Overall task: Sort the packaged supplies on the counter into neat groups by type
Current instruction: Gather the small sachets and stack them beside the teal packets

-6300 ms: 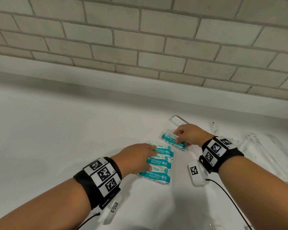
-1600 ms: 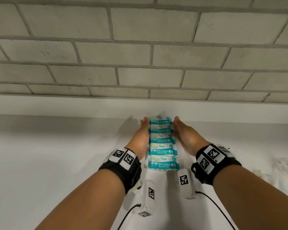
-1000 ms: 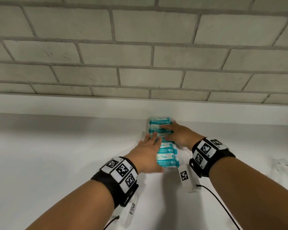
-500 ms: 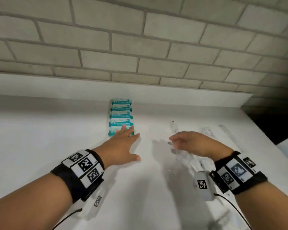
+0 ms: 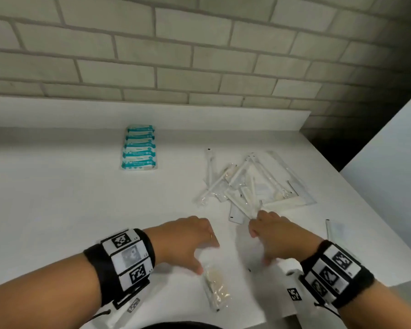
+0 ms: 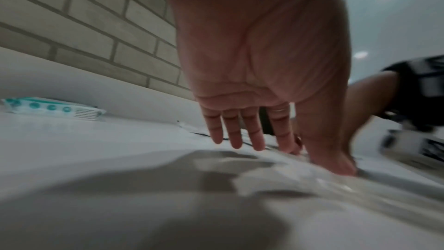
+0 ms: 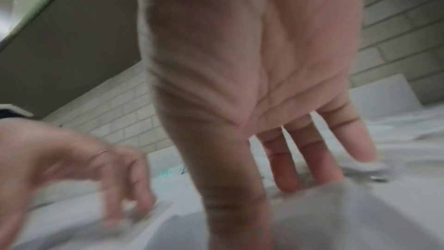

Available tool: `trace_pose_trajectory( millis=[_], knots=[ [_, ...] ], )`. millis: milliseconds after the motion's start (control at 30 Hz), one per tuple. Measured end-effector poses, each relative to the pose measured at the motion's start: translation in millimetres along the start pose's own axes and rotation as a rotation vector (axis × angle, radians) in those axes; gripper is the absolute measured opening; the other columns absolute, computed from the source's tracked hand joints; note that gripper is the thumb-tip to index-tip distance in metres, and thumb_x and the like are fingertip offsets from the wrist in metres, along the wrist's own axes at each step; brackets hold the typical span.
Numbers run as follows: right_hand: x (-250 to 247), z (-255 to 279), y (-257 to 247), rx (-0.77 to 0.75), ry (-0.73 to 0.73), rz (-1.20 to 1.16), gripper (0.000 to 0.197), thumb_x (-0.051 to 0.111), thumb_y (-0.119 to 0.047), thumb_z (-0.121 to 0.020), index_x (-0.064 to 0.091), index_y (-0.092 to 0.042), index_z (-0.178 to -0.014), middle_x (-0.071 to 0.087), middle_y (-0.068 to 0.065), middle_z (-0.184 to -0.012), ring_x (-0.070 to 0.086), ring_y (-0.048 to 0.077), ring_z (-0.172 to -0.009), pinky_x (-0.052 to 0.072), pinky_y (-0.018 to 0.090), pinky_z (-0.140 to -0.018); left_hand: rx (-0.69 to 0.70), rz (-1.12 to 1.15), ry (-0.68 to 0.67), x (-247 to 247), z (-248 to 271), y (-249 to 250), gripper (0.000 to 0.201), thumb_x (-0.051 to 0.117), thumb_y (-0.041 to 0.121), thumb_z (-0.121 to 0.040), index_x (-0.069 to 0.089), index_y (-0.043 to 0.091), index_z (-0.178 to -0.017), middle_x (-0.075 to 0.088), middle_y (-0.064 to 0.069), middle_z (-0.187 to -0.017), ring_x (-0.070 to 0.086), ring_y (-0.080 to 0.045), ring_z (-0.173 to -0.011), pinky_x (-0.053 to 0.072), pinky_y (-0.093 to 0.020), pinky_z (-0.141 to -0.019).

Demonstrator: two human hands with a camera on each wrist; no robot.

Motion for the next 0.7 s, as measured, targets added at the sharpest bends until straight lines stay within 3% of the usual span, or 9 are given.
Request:
trace_pose_trajectory(
  millis=[133,267,333,400,467,567,633,700],
  knots=[
    [-11.7,-12.3,18.9,-0.017,0.073,-0.202,0.044,0.072,-0.044,-0.075,0.054,-0.026,-0.111,0.042,-0.008,-0.1,0.045,0.014,-0.094,0.039,0.026,-0.076,0.048,-0.057,0.015,12.7,-14.1,35.4,0.054,0.072,0.042,-0.078,0.054,0.031,-0.128,0.043,0.01,-0.129,0.034,-0.012,-0.118,0.034,-0.027,-0.099],
    [-33.9,-14.7,38.3,-0.043,0.113,-0.311,0.019,0.061,-0.03,-0.087,0.064,-0.024,-0.105,0.059,-0.009,-0.098,0.059,0.012,-0.091,0.047,0.025,-0.077,-0.135,-0.053,0.136,1.4,-33.5,20.9,0.051,0.066,0.051,-0.077,0.053,0.033,-0.124,0.044,0.011,-0.122,0.039,-0.013,-0.115,0.036,-0.03,-0.099],
    [-47.2,-16.0,36.9,-0.095,0.181,-0.324,0.018,0.053,-0.022,-0.091,0.067,-0.023,-0.102,0.066,-0.007,-0.102,0.063,0.012,-0.088,0.049,0.024,-0.074,-0.232,-0.073,0.172,-10.9,-43.4,10.9,0.053,0.062,0.051,-0.082,0.051,0.03,-0.129,0.044,0.008,-0.126,0.04,-0.015,-0.117,0.036,-0.031,-0.1],
    [-52.4,-18.8,23.7,-0.2,0.182,-0.29,0.021,0.054,-0.02,-0.093,0.068,-0.021,-0.109,0.065,-0.004,-0.108,0.063,0.013,-0.093,0.049,0.025,-0.078,-0.309,-0.084,0.255,-28.0,-55.5,3.7,0.046,0.053,0.042,-0.093,0.047,0.025,-0.136,0.044,0.003,-0.134,0.042,-0.019,-0.122,0.036,-0.032,-0.102],
    [-46.7,-24.1,10.8,-0.289,0.123,-0.218,0.027,0.06,-0.025,-0.09,0.066,-0.02,-0.116,0.06,-0.003,-0.111,0.061,0.016,-0.1,0.049,0.03,-0.088,-0.374,-0.164,0.303,-41.5,-68.7,-5.9,0.045,0.044,0.03,-0.099,0.04,0.021,-0.142,0.038,0.0,-0.145,0.041,-0.024,-0.126,0.034,-0.034,-0.105],
    [-32.9,-30.3,11.9,-0.283,0.04,-0.135,0.049,0.07,-0.044,-0.073,0.061,-0.025,-0.117,0.048,-0.007,-0.106,0.052,0.017,-0.103,0.048,0.034,-0.087,-0.495,-0.268,0.167,-41.9,-81.9,-25.0,0.056,0.038,0.019,-0.099,0.021,0.022,-0.152,0.019,0.002,-0.159,0.031,-0.029,-0.135,0.029,-0.038,-0.11],
    [-23.5,-29.7,12.9,-0.309,0.076,0.039,0.053,0.074,-0.047,-0.066,0.058,-0.024,-0.111,0.045,-0.003,-0.108,0.045,0.019,-0.103,0.044,0.034,-0.082,-0.533,-0.302,0.135,-39.5,-85.2,-31.3,0.058,0.038,0.02,-0.099,0.017,0.024,-0.153,0.022,0.003,-0.158,0.033,-0.029,-0.133,0.031,-0.038,-0.109],
    [-18.2,-28.3,12.3,-0.36,0.139,0.144,0.049,0.073,-0.044,-0.069,0.056,-0.021,-0.107,0.047,0.001,-0.11,0.042,0.022,-0.102,0.041,0.037,-0.082,-0.533,-0.334,0.195,-38.7,-88.0,-32.3,0.052,0.039,0.025,-0.099,0.026,0.025,-0.15,0.034,0.001,-0.149,0.038,-0.029,-0.126,0.035,-0.037,-0.103]
  ],
)
Point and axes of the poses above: each hand's wrist, its own z-axis away from the middle knuckle, its own x-axis out of the palm, y = z × x, the point moved 6 cm from there along -z, towards the middle knuckle
